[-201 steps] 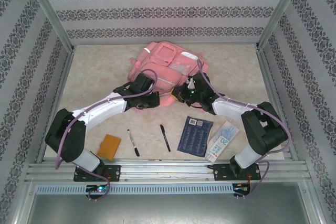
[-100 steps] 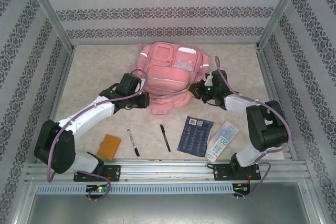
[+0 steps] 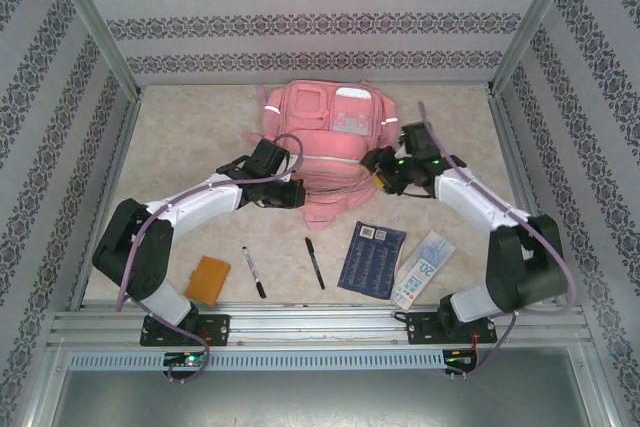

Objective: Pack the student bag

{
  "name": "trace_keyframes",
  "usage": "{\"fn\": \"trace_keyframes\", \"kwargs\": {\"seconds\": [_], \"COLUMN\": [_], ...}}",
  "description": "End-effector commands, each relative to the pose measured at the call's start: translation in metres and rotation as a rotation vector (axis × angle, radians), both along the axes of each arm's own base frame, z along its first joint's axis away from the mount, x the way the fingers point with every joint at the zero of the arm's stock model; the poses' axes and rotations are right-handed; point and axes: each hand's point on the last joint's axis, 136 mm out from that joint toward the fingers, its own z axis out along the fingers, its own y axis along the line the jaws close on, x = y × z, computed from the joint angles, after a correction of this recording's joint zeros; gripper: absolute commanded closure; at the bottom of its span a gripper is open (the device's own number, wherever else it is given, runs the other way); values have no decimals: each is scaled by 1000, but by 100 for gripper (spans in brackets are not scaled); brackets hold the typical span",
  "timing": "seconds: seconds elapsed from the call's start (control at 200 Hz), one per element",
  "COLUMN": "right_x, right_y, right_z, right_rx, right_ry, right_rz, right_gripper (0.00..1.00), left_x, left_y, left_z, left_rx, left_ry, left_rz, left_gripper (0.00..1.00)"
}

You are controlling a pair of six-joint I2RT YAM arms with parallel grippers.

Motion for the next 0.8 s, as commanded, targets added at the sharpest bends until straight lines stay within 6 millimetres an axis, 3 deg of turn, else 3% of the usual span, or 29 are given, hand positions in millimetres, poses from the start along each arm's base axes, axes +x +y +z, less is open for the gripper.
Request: {"fn": "trace_keyframes", "kwargs": {"seconds": [0.0, 0.15, 0.365, 0.525, 0.62, 0.68, 0.729, 0.794], "right_x": [-47, -49, -28, -25, -24, -21, -18, -13], "right_y": [16, 38, 66, 62, 58, 54, 48, 37], "right_z": [-21, -35, -59, -79, -85, -86, -83, -78], "right_rx": [-33, -21, -21, -69, -82, -88, -98, -107], "right_ry": [200, 250, 335, 356, 343, 326, 303, 274], "right_rz": [-97, -170, -120, -124, -117, -104, -94, -89], "right_gripper": [45, 44, 45, 47, 55, 68, 85, 95], "left_x": [6, 5, 3, 2, 3, 7, 12, 20], "left_y": [-26, -32, -42, -44, -39, -30, -16, 8], "left_z": [17, 21, 20, 18, 19, 19, 17, 14], "left_rx": [-76, -85, -112, -119, -88, -37, 25, 95], "left_ry": [-39, -46, -76, -83, -101, -119, -131, -141], "left_rz": [-41, -52, -97, -116, -114, -99, -66, -1], "left_gripper": [100, 100, 100, 100, 100, 100, 100, 100]}}
